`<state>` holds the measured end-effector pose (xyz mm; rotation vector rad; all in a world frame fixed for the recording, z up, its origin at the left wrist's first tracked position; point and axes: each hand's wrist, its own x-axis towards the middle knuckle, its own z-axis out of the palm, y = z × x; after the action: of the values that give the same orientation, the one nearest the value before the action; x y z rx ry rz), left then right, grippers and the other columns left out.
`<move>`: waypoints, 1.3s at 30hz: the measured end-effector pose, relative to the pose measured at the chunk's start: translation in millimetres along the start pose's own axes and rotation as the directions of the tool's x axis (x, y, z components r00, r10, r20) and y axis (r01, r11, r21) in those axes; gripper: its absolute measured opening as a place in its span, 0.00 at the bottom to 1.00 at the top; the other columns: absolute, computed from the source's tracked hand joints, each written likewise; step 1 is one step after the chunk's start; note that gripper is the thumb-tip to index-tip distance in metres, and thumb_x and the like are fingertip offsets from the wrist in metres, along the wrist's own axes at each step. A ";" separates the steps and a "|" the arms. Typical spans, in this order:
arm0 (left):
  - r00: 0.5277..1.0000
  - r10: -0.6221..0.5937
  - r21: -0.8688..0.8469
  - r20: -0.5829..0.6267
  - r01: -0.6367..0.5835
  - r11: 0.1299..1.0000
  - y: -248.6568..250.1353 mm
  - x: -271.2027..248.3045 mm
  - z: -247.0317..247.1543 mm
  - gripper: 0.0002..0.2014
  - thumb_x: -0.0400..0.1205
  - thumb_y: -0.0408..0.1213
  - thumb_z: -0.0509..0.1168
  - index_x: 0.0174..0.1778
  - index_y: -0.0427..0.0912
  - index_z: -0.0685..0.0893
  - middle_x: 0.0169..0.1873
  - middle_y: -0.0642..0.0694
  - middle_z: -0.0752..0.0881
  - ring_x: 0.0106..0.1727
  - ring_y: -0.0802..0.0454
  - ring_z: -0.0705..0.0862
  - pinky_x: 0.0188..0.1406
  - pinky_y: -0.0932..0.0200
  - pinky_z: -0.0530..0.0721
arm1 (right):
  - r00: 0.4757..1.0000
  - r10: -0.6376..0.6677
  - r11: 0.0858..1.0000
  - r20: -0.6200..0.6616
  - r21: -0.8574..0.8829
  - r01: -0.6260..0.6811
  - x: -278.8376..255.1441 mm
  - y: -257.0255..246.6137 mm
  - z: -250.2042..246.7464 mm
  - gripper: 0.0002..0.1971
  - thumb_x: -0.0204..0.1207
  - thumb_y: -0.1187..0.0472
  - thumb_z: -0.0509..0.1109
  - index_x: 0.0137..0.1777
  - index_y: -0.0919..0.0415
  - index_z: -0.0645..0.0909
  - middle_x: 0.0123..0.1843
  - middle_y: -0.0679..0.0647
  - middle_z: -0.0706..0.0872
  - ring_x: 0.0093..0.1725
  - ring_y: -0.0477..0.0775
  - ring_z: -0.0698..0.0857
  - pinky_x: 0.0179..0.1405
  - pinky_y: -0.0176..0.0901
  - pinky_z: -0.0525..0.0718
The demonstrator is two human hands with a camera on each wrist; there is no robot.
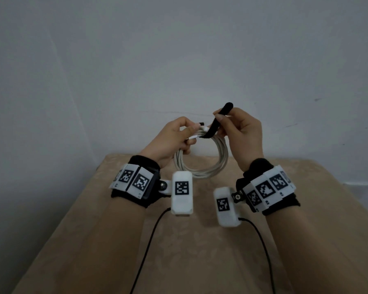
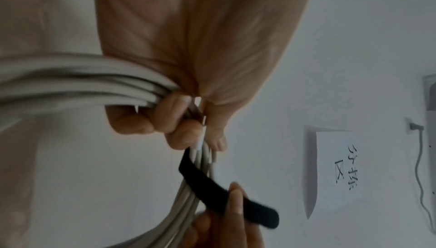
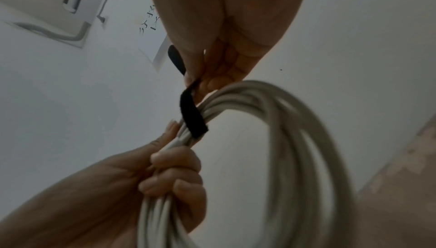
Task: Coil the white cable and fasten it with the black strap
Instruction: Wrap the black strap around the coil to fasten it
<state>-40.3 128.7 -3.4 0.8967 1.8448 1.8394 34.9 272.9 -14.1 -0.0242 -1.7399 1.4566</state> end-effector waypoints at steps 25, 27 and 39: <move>1.000 -0.023 0.114 -0.014 0.025 0.993 -0.4 0.4 0.3 0.09 0.85 0.35 0.62 0.39 0.42 0.73 0.33 0.41 0.74 0.20 0.59 0.68 0.29 0.58 0.64 | 0.892 -0.292 0.825 0.346 -0.381 0.418 0.5 -0.9 -2.0 0.08 0.79 0.61 0.68 0.52 0.64 0.86 0.45 0.58 0.91 0.46 0.55 0.89 0.48 0.53 0.85; 0.999 -0.032 0.137 -0.020 0.034 0.990 -0.5 0.7 2.3 0.08 0.85 0.34 0.62 0.40 0.41 0.74 0.30 0.42 0.75 0.19 0.60 0.68 0.28 0.59 0.65 | 0.878 -0.312 0.768 0.364 -0.448 0.458 1.4 3.8 -1.4 0.11 0.80 0.60 0.64 0.51 0.66 0.84 0.42 0.61 0.90 0.42 0.62 0.88 0.43 0.59 0.83; 1.000 0.000 0.106 0.011 -0.002 0.994 4.0 -2.7 8.7 0.03 0.85 0.33 0.63 0.48 0.39 0.76 0.35 0.42 0.80 0.19 0.61 0.68 0.32 0.56 0.66 | 0.947 -0.291 0.888 0.133 -0.330 0.320 -3.2 1.7 1.4 0.06 0.78 0.68 0.69 0.48 0.68 0.86 0.38 0.51 0.88 0.37 0.33 0.84 0.38 0.22 0.76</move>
<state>-31.8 133.1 -0.5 0.9422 1.9511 1.7475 35.3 270.7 -17.3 0.1189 -1.9479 0.9207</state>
